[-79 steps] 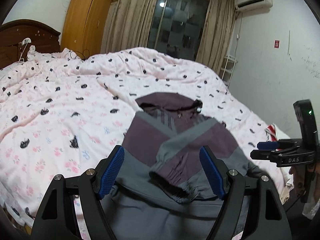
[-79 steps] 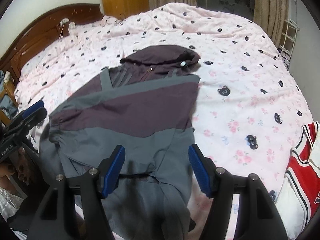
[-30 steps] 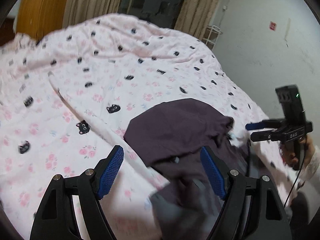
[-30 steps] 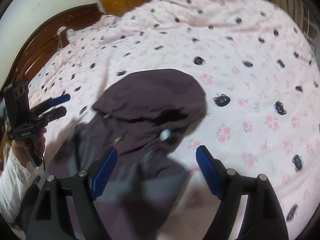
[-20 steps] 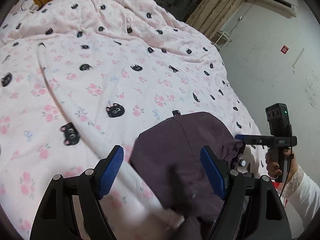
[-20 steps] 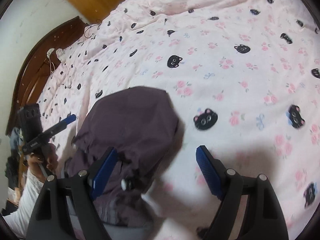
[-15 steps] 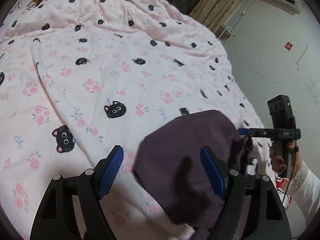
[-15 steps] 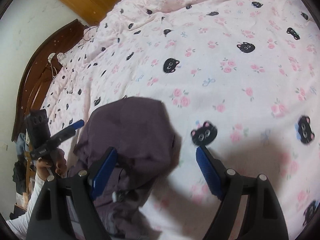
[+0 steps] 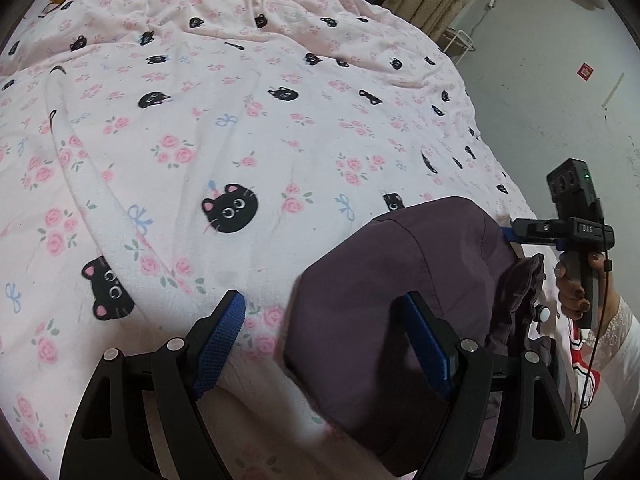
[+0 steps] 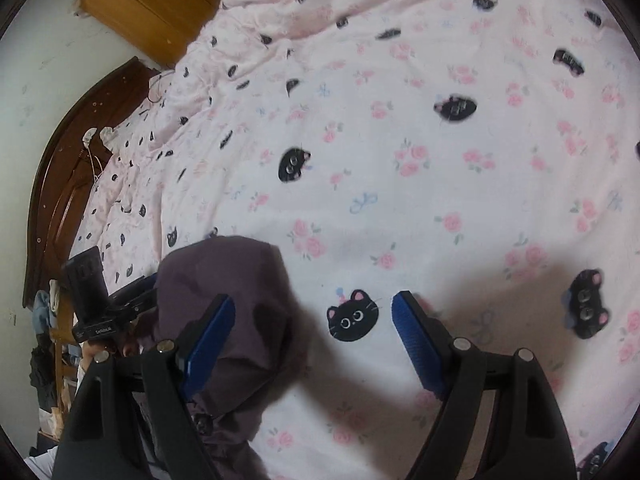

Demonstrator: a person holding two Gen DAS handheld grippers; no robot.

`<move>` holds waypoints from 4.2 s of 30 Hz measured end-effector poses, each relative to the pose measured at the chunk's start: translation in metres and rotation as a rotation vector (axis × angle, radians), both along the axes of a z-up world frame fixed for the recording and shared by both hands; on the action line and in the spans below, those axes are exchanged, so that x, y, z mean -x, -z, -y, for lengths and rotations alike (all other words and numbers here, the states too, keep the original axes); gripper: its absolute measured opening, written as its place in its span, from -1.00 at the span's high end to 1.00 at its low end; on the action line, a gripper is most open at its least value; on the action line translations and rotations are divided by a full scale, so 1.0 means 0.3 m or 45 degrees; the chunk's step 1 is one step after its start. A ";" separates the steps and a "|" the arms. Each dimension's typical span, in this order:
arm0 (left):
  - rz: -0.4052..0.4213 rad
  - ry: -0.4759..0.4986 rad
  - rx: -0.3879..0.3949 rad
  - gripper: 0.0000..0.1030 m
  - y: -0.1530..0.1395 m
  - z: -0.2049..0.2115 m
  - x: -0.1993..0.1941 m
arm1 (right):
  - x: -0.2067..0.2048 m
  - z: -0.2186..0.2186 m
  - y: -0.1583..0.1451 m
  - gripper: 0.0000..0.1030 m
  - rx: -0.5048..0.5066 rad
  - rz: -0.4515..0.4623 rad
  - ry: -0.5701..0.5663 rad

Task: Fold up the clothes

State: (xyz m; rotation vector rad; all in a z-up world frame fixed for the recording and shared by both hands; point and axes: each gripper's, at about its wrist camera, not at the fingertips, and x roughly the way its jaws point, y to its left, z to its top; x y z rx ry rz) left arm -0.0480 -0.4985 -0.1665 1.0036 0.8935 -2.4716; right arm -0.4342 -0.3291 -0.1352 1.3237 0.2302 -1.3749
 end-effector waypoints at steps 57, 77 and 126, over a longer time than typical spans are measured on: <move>0.186 0.441 0.265 0.92 -0.234 -0.662 -0.372 | -0.888 -0.564 -0.158 0.91 0.101 -0.624 -0.856; -0.654 0.473 0.087 0.69 -0.541 -0.649 -0.413 | -0.945 -0.603 -0.090 0.91 0.066 -0.915 -0.835; 0.068 0.474 0.260 0.44 -0.257 -0.762 -0.186 | -1.062 -0.608 -0.142 0.41 0.140 -0.917 -0.701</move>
